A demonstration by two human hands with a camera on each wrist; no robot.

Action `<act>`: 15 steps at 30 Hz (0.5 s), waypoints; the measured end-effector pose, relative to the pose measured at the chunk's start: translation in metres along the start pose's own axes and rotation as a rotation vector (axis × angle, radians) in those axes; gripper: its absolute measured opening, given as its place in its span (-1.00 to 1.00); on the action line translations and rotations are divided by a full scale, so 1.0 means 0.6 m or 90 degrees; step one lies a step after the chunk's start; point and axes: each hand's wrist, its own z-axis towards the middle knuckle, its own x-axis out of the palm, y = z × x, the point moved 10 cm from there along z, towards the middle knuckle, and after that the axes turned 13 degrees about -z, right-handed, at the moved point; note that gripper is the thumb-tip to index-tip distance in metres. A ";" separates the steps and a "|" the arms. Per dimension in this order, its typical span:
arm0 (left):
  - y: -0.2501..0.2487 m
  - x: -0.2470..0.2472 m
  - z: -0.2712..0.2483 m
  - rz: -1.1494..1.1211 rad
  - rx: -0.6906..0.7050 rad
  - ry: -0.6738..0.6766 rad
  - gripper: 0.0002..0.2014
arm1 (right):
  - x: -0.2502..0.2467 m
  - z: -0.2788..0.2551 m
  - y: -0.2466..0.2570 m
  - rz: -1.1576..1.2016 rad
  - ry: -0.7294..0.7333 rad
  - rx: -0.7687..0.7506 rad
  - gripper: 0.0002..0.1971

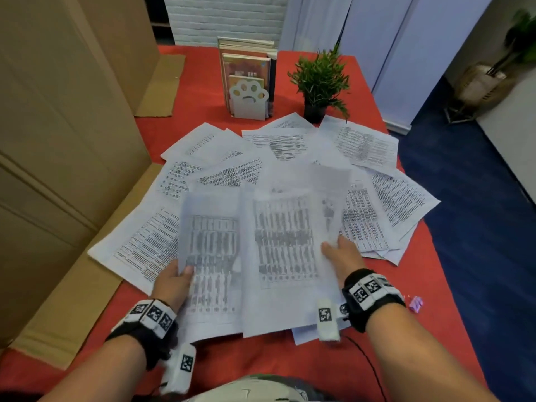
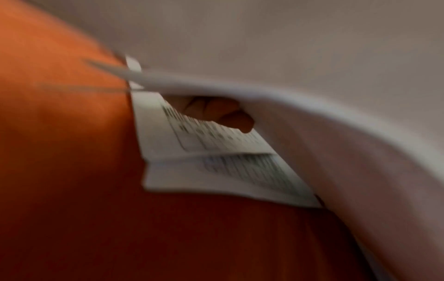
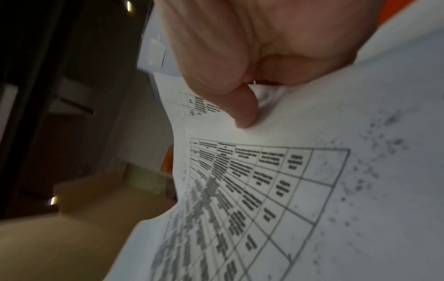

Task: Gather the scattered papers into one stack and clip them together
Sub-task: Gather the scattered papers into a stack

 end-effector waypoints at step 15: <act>-0.048 0.007 0.027 0.018 0.041 -0.033 -0.79 | 0.045 -0.040 0.123 0.237 0.131 -0.114 -0.68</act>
